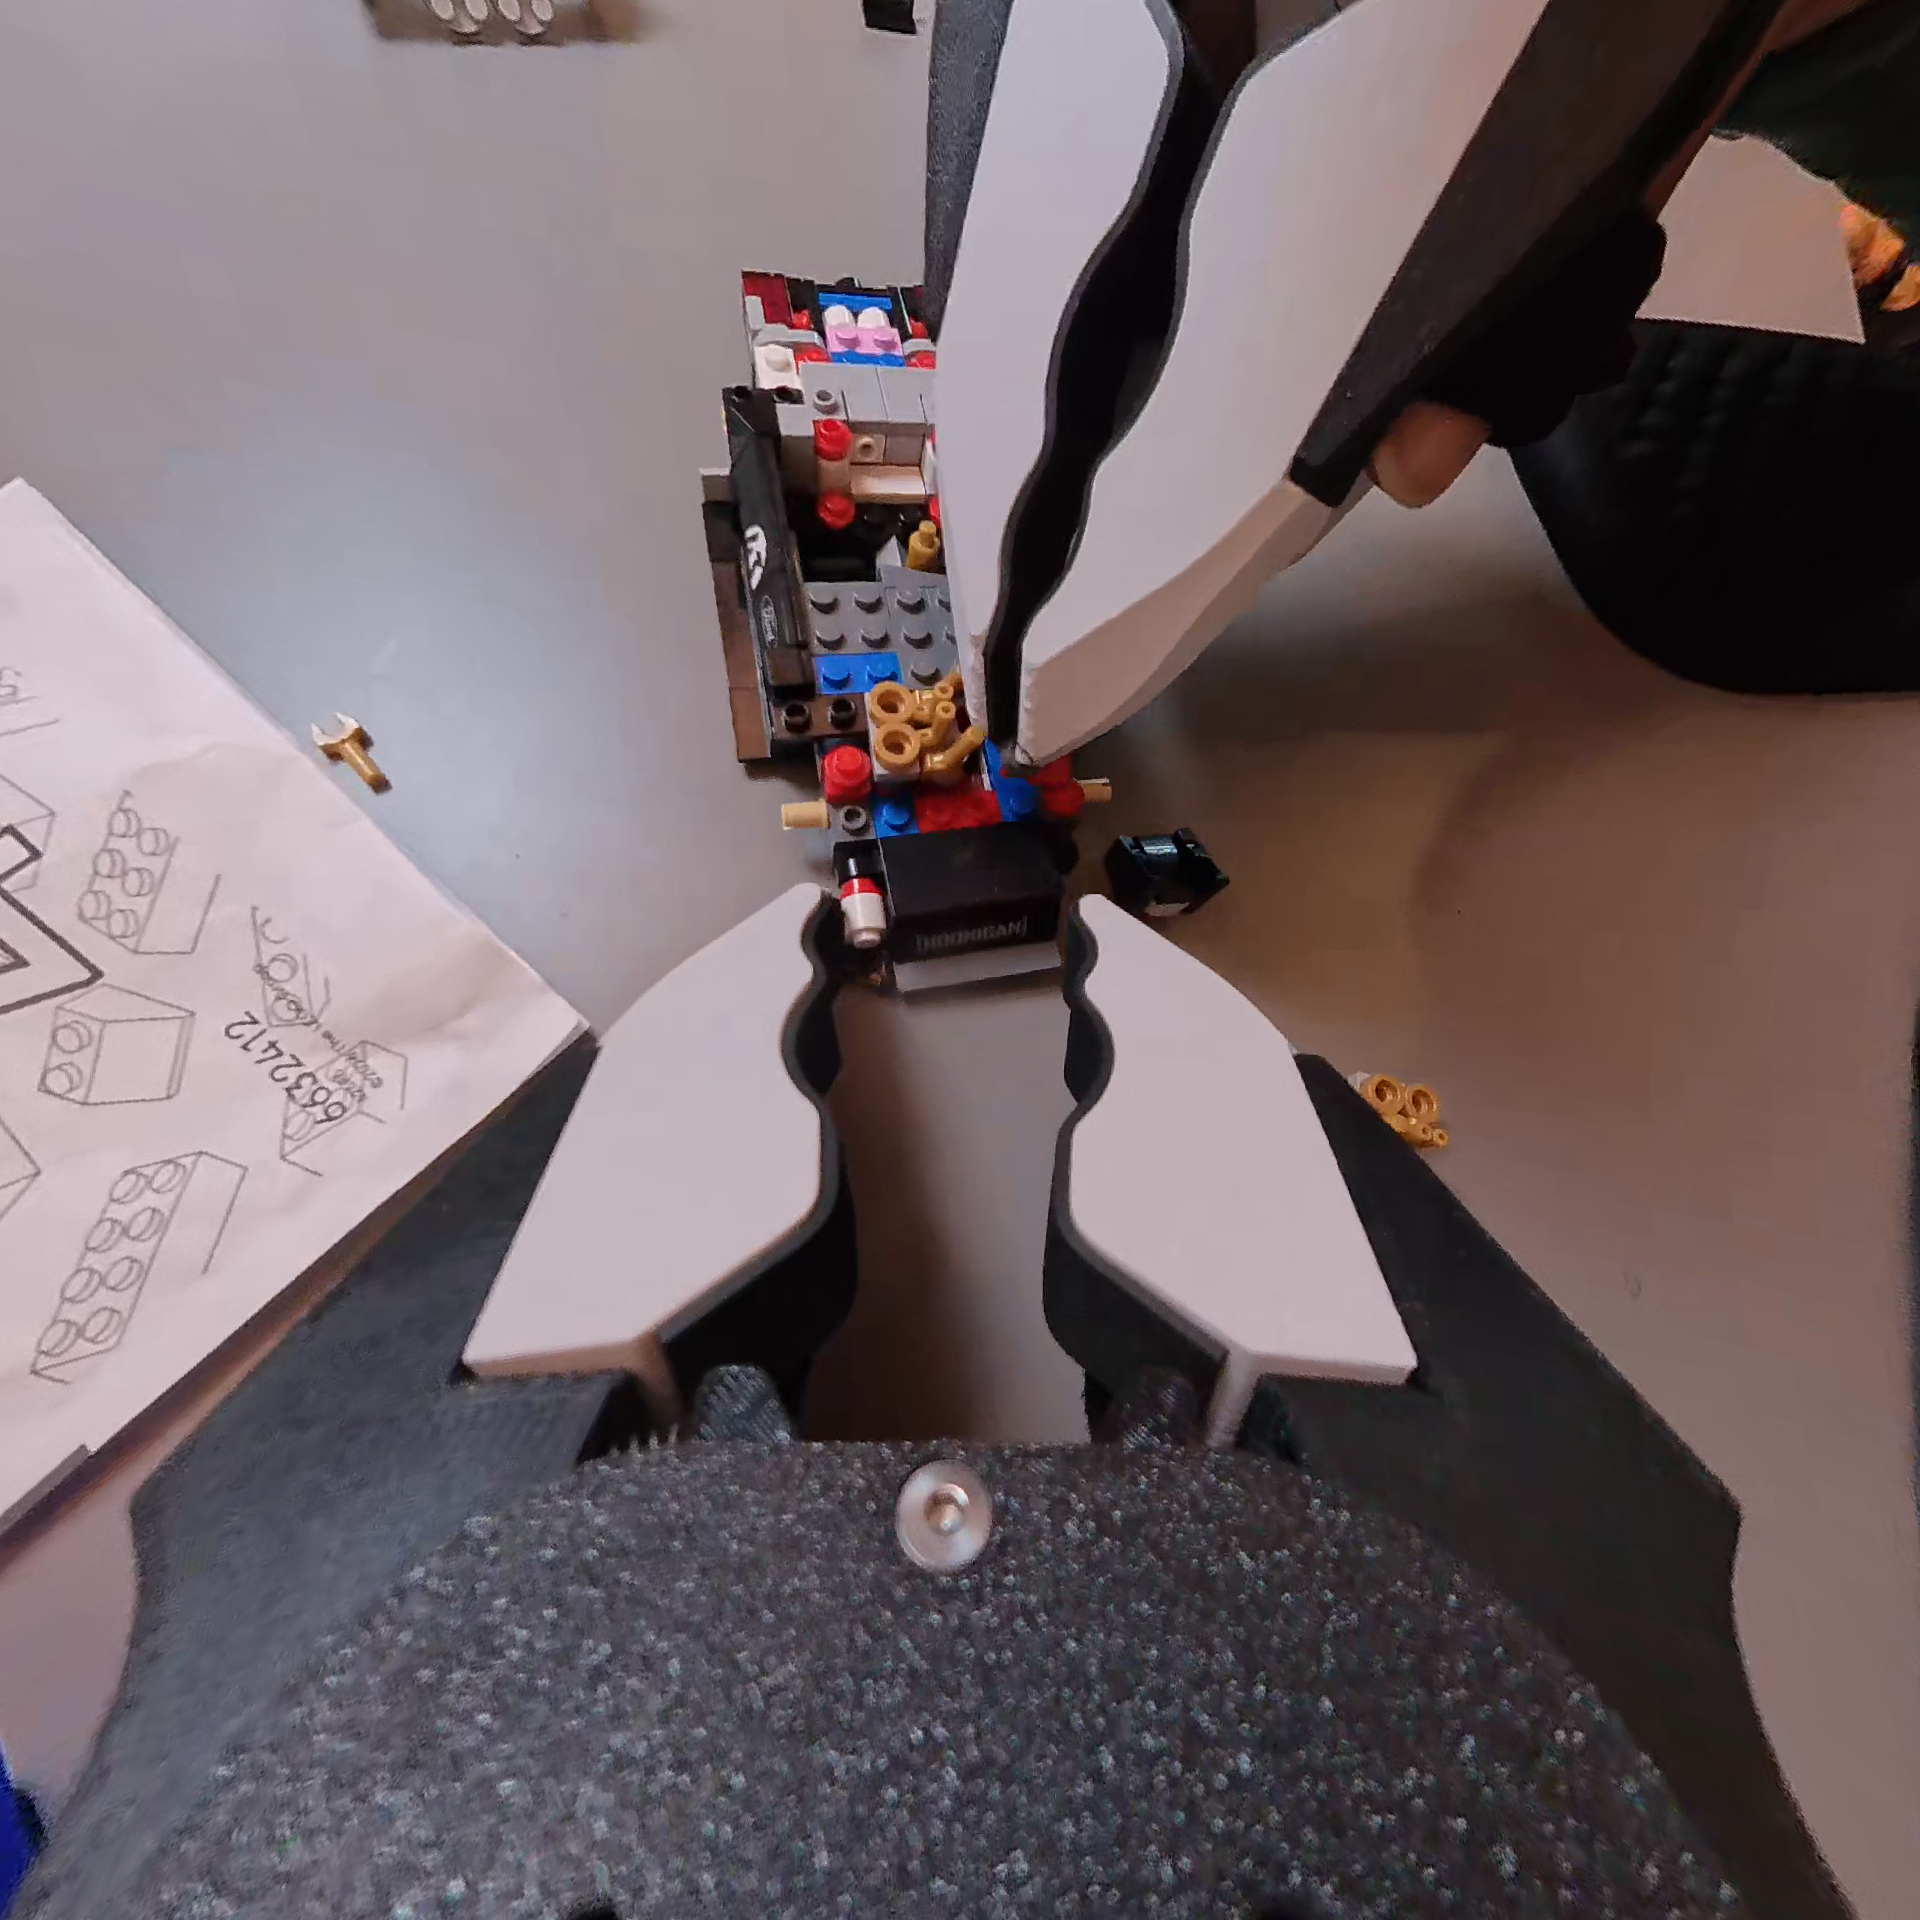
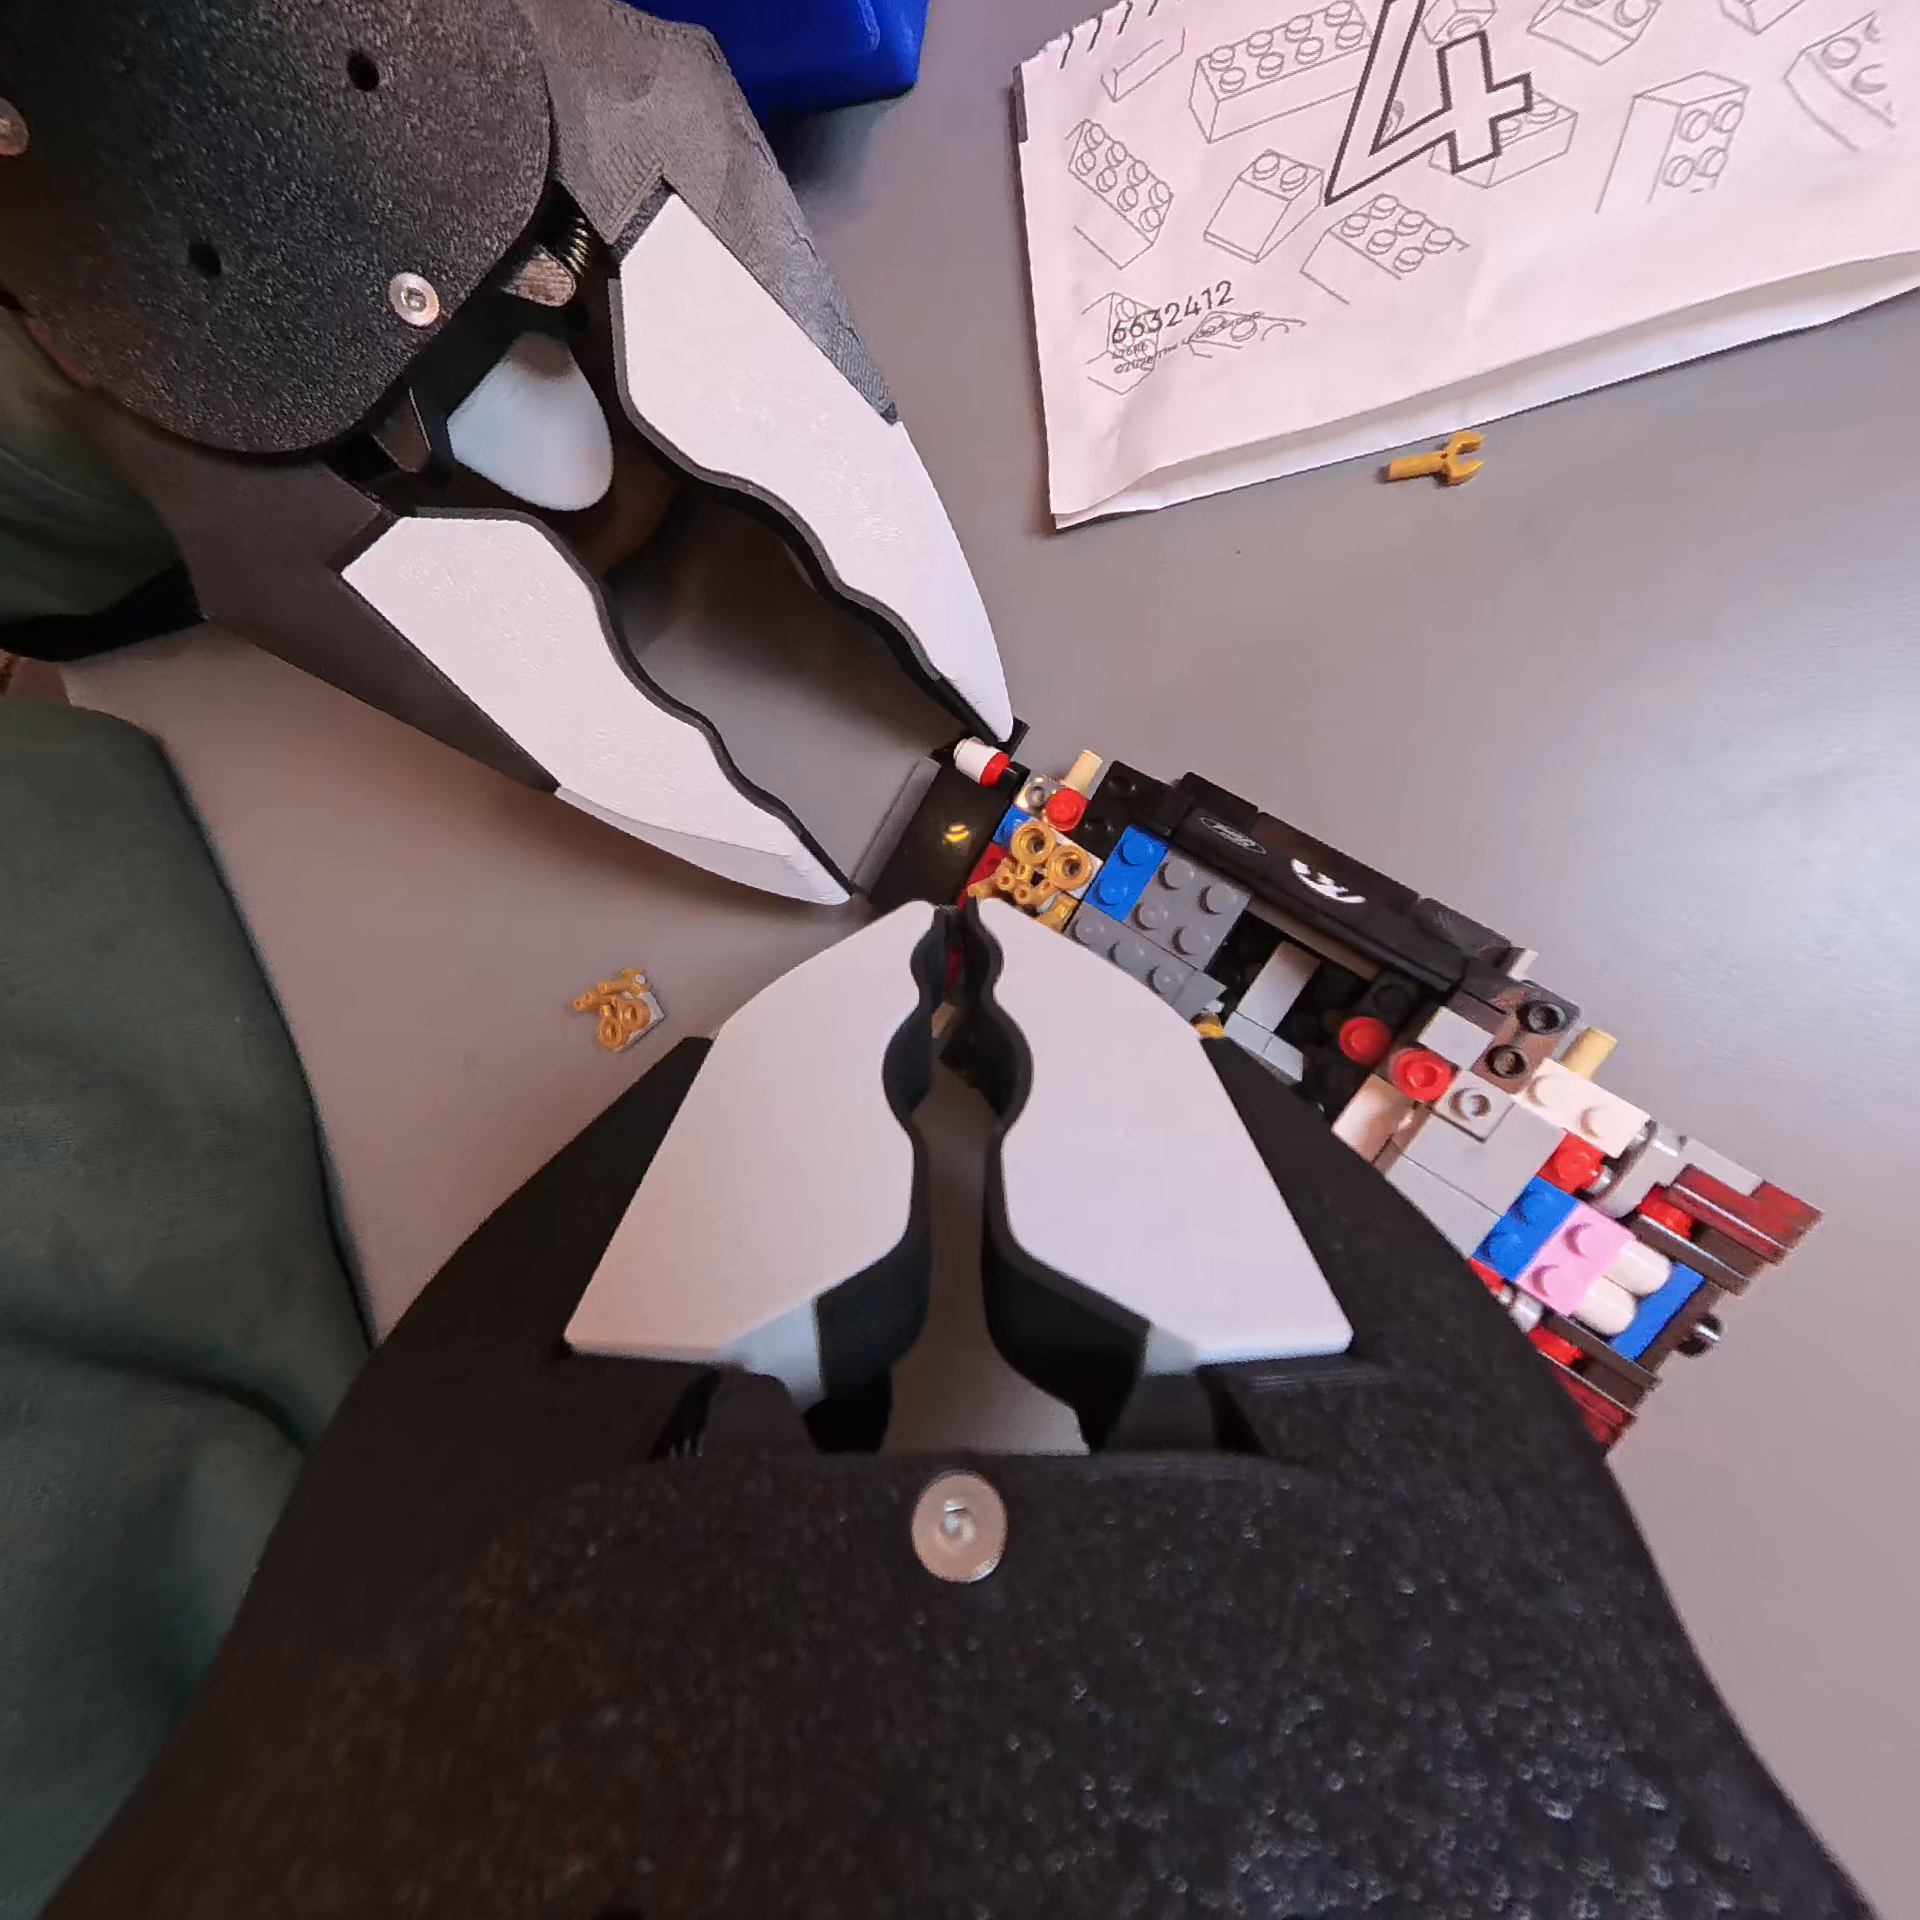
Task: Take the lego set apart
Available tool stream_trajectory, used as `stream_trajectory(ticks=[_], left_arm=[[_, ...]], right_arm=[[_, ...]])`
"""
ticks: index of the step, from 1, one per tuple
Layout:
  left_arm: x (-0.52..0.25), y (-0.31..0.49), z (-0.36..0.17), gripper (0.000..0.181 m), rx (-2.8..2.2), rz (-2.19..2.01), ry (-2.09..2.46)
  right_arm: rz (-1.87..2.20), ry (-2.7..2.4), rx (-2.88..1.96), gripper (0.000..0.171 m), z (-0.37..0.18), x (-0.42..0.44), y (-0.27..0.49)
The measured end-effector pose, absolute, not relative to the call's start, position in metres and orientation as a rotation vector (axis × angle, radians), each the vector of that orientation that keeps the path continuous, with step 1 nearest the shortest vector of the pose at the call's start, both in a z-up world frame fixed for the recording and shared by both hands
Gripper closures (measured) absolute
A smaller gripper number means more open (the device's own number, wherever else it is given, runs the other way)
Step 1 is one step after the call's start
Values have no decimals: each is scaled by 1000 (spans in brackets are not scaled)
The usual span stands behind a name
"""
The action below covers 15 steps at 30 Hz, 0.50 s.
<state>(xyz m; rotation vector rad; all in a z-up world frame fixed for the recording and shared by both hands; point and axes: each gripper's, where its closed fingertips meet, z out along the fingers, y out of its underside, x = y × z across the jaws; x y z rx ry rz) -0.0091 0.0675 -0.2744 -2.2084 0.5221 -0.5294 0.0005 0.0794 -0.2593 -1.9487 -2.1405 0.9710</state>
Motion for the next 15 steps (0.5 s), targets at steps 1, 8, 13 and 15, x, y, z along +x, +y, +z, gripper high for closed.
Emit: stream_trajectory(ticks=[1,8,13,15], left_arm=[[-9,67,-274,141,-2209,-530,523],[-10,67,-276,141,-2217,-513,533],[-10,67,-276,142,-2217,-512,533],[-10,67,-276,142,-2217,-512,533]], right_arm=[[951,-2147,-1943,168,-260,1,79],[779,-2176,-1870,168,-262,1,82],[765,-2172,-1837,165,-258,0,84],[791,-2164,-1843,164,-257,0,85]])
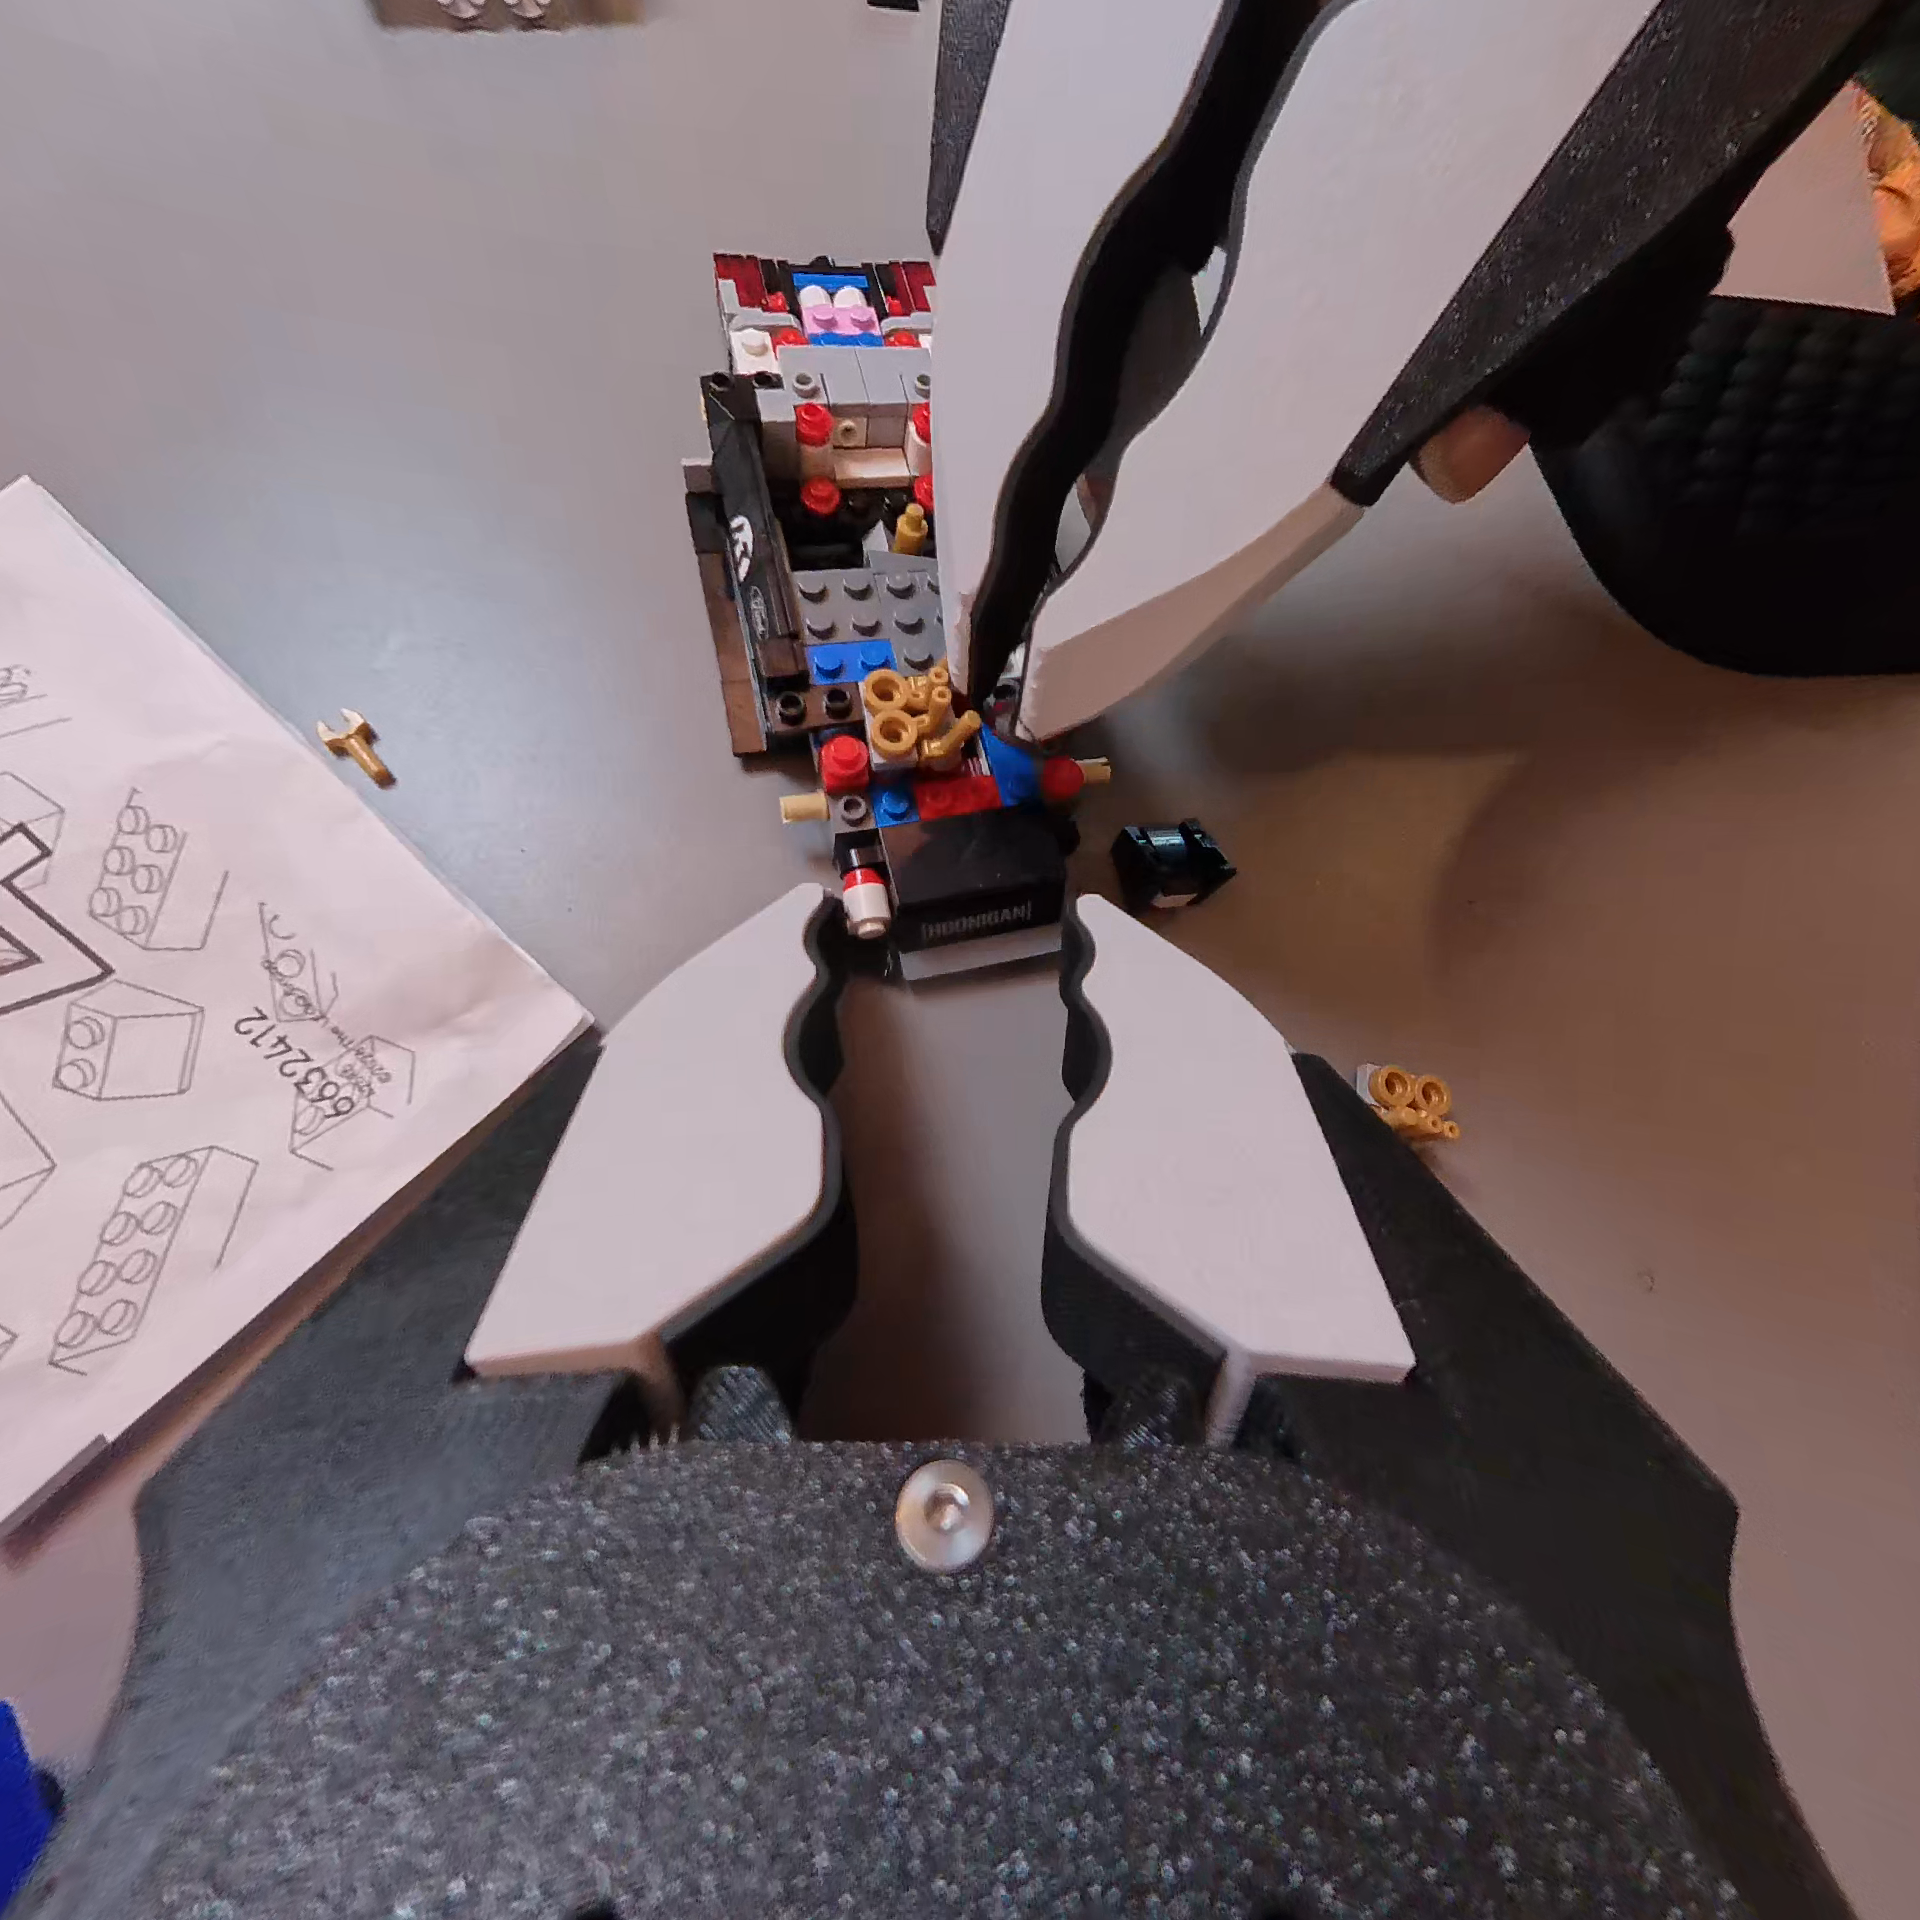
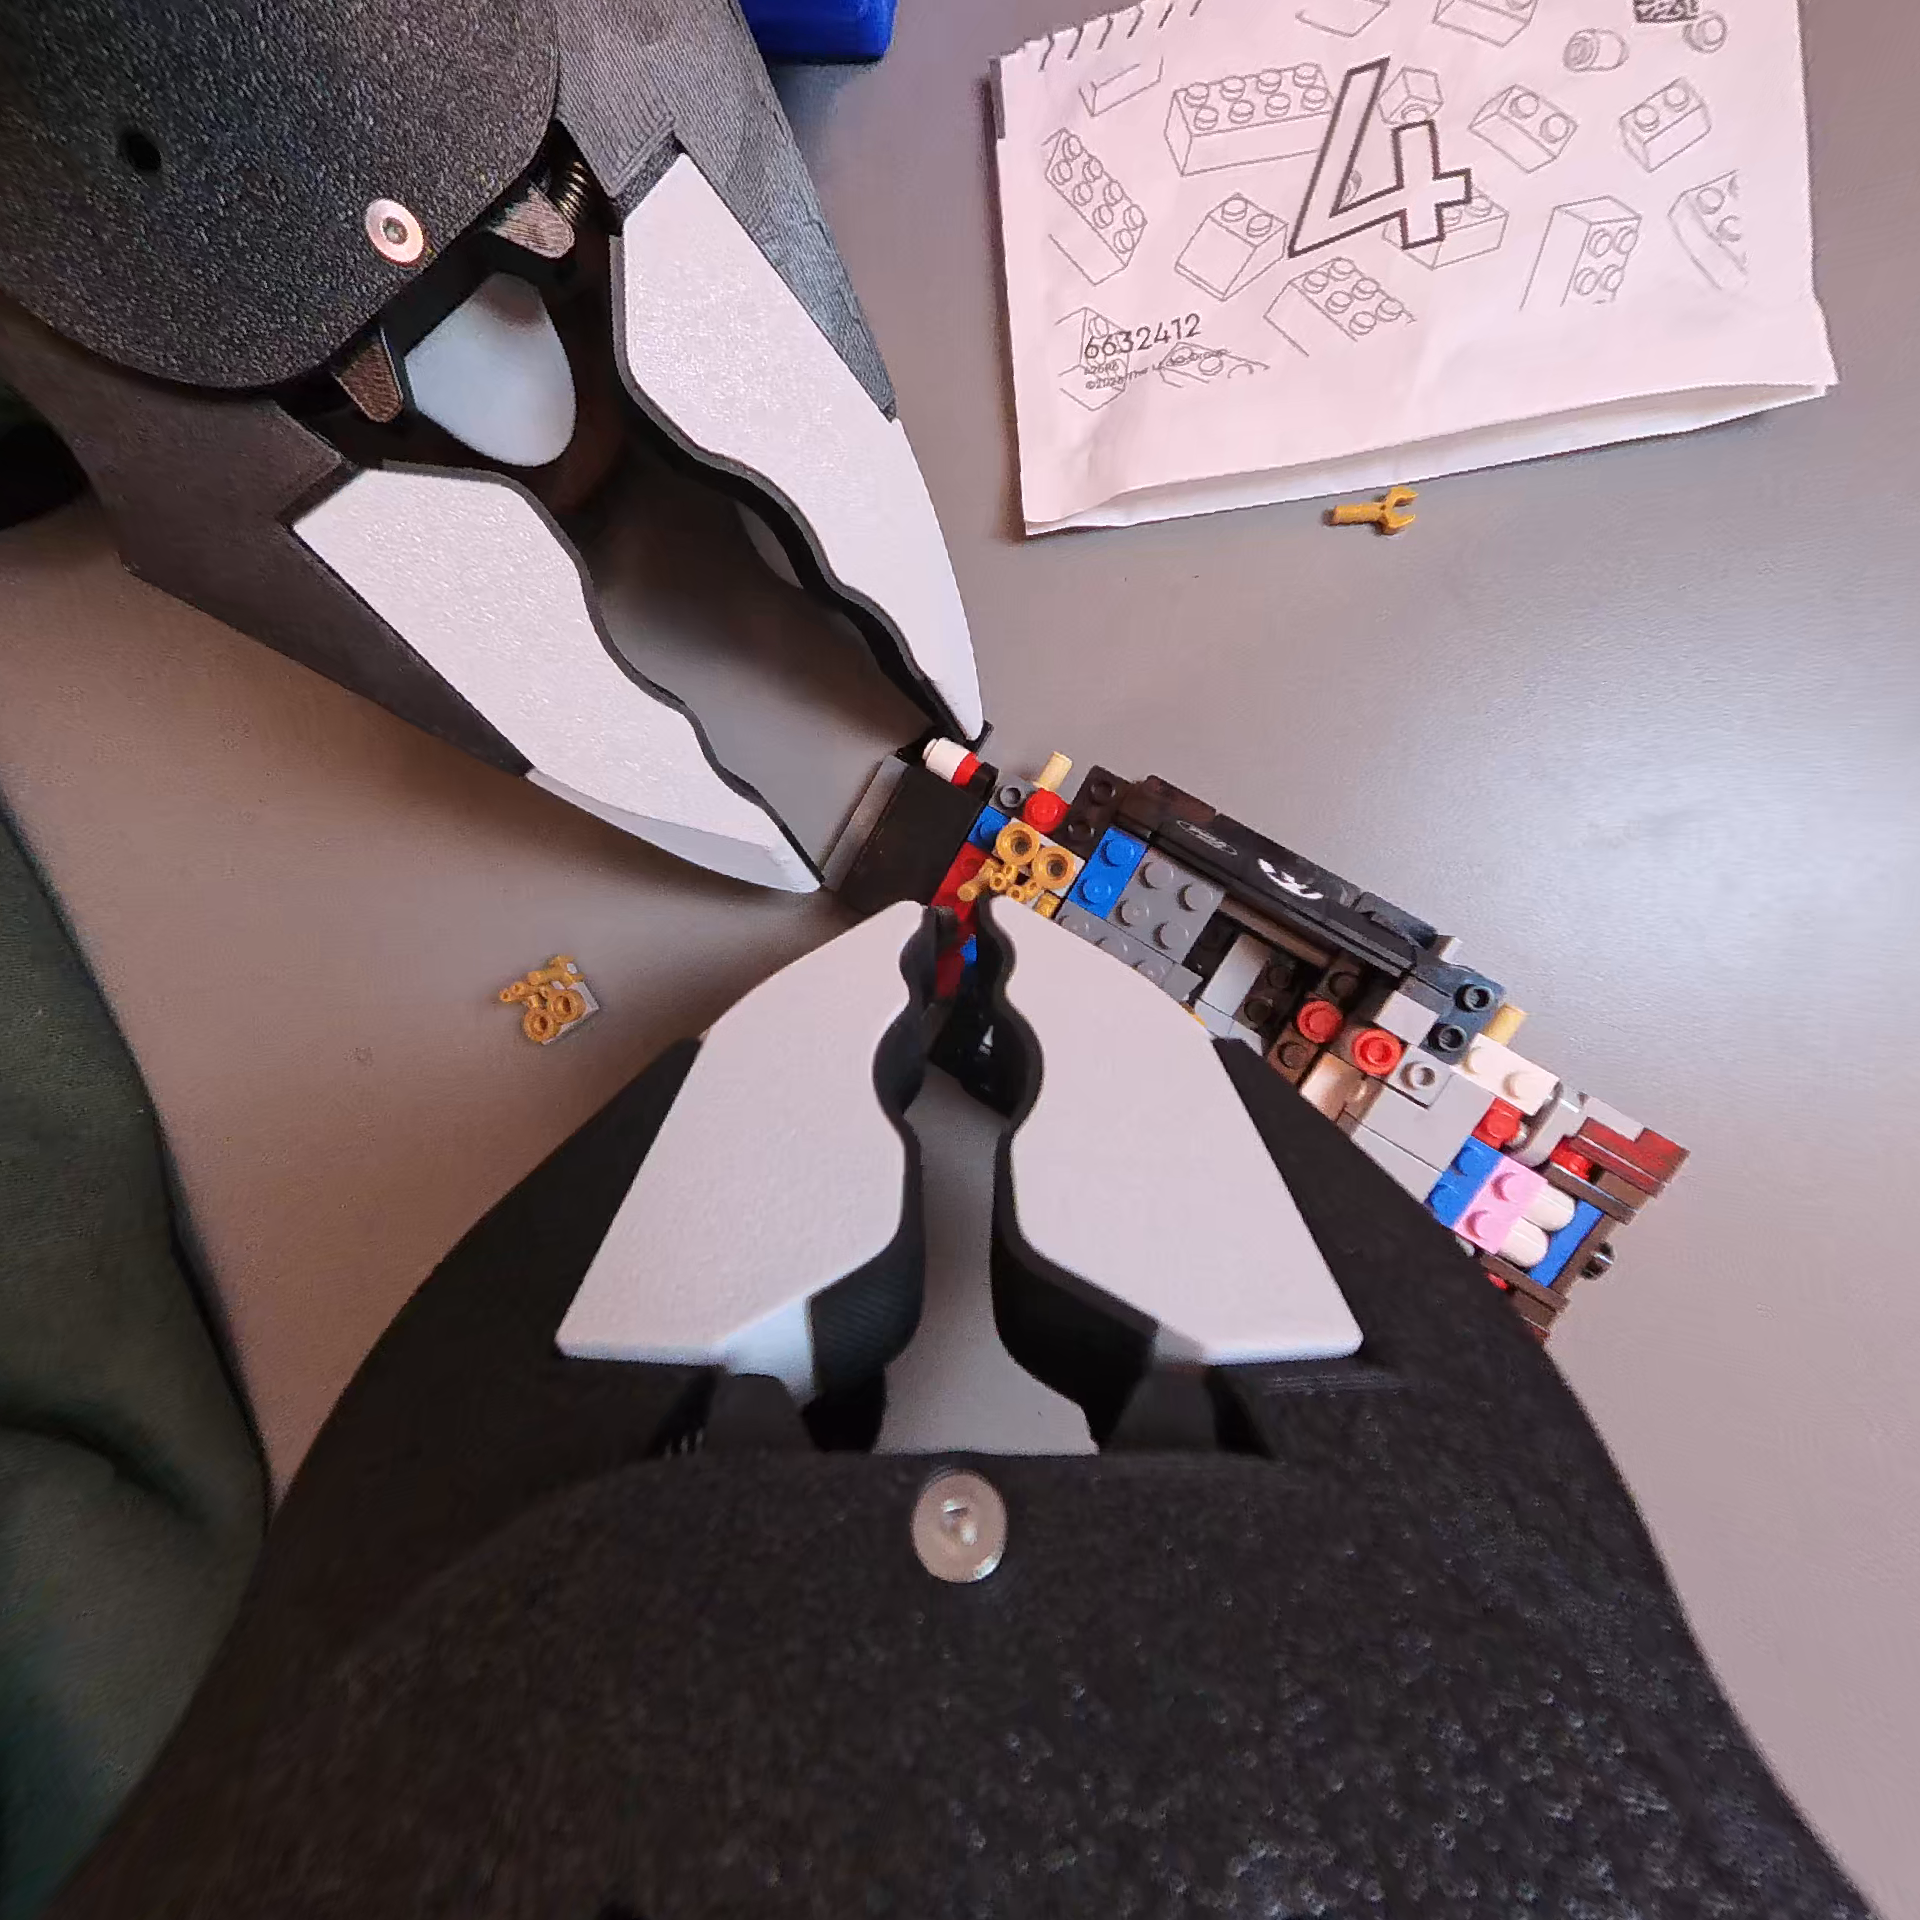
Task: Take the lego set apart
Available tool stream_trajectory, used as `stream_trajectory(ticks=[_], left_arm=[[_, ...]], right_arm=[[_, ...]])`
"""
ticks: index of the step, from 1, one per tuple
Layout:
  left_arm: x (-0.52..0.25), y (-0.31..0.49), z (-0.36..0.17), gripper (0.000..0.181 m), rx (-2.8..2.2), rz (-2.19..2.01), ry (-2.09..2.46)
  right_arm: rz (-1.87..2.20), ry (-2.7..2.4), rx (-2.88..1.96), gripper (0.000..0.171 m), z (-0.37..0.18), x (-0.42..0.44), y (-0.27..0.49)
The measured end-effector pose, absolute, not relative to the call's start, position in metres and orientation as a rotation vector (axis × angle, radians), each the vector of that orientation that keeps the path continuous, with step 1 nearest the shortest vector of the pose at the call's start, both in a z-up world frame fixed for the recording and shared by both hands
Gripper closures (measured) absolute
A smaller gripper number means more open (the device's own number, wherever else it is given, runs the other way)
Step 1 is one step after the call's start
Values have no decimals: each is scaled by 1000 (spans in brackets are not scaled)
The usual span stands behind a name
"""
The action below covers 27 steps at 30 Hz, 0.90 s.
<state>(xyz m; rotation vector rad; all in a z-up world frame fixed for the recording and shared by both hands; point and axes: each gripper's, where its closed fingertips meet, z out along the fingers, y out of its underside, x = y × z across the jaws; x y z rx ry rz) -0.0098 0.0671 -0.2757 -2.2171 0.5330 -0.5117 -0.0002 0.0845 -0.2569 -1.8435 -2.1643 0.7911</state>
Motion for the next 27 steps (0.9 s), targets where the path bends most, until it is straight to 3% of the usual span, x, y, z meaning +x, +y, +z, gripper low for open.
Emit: stream_trajectory(ticks=[13,27], left_arm=[[-18,64,-268,142,-2229,-490,539],[-130,17,-139,160,-2012,-63,219]], right_arm=[[926,-2072,-1828,162,-242,1,91],[998,-1776,-1669,156,-222,29,123]])
